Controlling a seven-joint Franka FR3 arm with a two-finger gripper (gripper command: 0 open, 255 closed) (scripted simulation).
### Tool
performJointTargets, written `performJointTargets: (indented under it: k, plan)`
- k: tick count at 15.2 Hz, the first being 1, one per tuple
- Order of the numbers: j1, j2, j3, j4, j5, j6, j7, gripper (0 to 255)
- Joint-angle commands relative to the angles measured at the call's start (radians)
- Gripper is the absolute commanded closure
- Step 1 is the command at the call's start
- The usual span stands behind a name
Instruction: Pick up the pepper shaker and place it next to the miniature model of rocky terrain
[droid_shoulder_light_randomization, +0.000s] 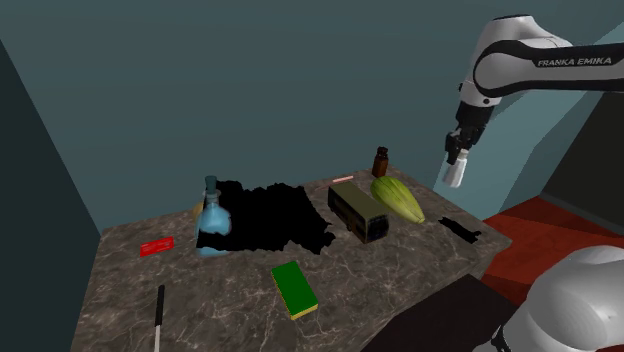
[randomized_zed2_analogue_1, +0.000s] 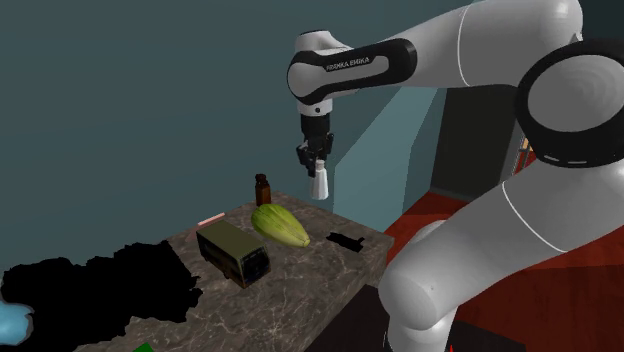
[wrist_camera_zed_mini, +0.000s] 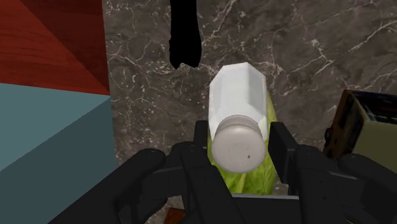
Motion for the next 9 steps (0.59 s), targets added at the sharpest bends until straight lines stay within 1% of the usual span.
performJointTargets:
  k: [1,9]
  plan:
    - [0.015,-0.021,0.040,-0.012,0.019,-0.017,0.046,255]
    - [0.089,-0.023,0.210,-0.014,0.114,-0.043,0.239,255]
